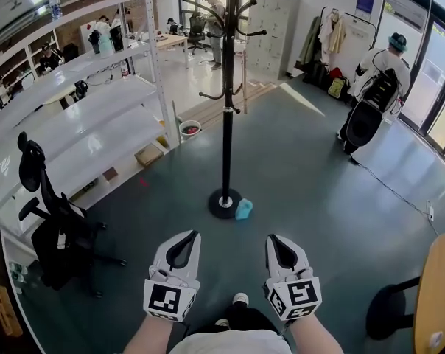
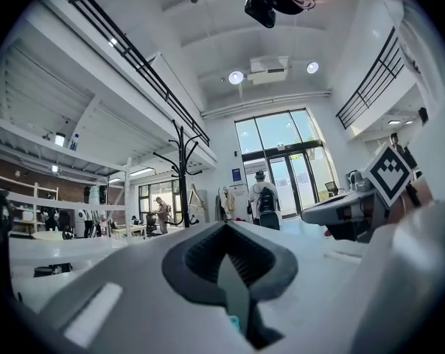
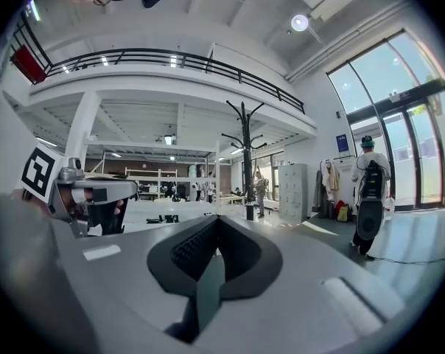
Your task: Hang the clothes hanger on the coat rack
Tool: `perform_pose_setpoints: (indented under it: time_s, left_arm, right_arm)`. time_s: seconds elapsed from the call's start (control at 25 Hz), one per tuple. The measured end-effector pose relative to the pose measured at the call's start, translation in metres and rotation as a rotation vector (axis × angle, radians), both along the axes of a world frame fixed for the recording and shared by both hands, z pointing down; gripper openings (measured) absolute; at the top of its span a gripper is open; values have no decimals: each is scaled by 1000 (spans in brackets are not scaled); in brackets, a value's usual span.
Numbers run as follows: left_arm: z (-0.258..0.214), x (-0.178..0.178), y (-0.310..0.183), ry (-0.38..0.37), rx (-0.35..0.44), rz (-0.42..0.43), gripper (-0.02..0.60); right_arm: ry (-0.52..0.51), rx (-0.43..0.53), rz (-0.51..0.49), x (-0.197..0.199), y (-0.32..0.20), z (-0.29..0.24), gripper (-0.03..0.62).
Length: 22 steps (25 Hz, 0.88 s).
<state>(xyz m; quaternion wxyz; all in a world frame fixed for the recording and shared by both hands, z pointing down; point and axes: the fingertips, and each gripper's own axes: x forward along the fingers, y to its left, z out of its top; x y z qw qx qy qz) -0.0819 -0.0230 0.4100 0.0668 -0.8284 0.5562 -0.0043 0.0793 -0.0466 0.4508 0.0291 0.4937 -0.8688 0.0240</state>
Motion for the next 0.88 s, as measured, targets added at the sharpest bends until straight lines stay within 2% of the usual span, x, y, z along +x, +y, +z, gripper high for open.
perform_pose_setpoints:
  time_s: [0.28, 0.88]
  left_arm:
    - [-8, -15, 32, -26, 25, -15, 0]
    - [-4, 8, 47, -10, 28, 40, 0]
  right_arm:
    - [-14, 20, -26, -14, 35, -9, 26]
    - [32, 41, 9, 3, 59, -8, 25]
